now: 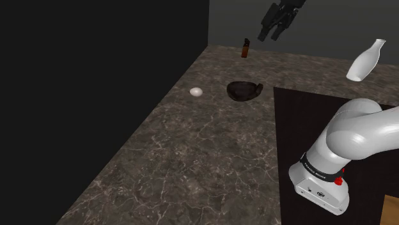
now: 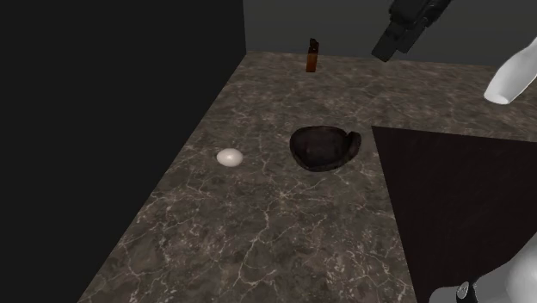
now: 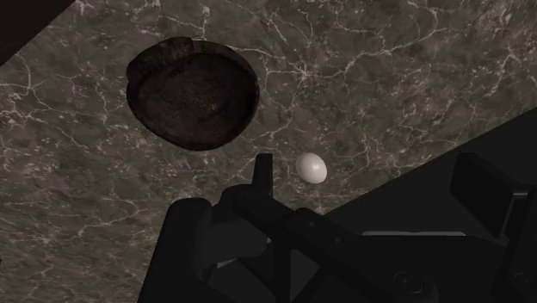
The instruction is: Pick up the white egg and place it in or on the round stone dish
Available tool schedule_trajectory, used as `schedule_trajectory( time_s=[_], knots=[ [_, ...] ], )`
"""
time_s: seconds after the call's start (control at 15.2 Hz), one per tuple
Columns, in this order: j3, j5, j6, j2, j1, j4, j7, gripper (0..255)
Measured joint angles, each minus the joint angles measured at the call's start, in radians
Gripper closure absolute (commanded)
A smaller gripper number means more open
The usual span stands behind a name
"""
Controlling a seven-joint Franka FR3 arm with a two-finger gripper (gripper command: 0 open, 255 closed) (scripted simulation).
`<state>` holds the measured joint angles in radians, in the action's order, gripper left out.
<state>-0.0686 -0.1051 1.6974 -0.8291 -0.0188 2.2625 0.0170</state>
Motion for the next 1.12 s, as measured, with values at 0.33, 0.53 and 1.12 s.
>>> schedule_trajectory(
  time_s=[0.33, 0.53, 1.12],
  knots=[
    [0.011, -0.008, 0.086, 0.06, -0.006, 0.036, 0.001, 0],
    [0.016, -0.014, 0.178, 0.141, -0.013, 0.054, -0.005, 0],
    [0.035, -0.038, 0.432, 0.407, -0.035, 0.066, -0.016, 0]
  ],
)
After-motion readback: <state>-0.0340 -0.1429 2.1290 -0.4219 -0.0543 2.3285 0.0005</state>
